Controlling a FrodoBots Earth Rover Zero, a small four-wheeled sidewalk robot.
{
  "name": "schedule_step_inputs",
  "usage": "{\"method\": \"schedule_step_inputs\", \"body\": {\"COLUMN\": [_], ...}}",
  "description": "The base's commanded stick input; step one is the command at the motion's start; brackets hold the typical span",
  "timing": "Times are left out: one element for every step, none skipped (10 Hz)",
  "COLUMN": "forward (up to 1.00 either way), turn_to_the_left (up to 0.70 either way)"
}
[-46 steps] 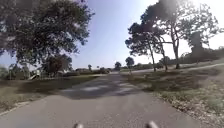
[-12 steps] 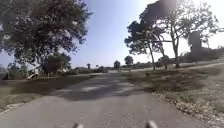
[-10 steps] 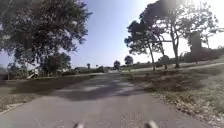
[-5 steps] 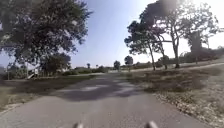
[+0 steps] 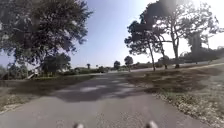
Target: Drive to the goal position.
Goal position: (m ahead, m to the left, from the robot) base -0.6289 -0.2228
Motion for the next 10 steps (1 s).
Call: {"method": "schedule_step_inputs", "body": {"forward": [0.1,0.1,0.1,0.1,0.1,0.11,0.11,0.11,0.11,0.11], "turn_to_the_left": [-0.01,-0.01,-0.01,-0.01,-0.01,-0.01,-0.01,-0.01,-0.01,-0.01]}}
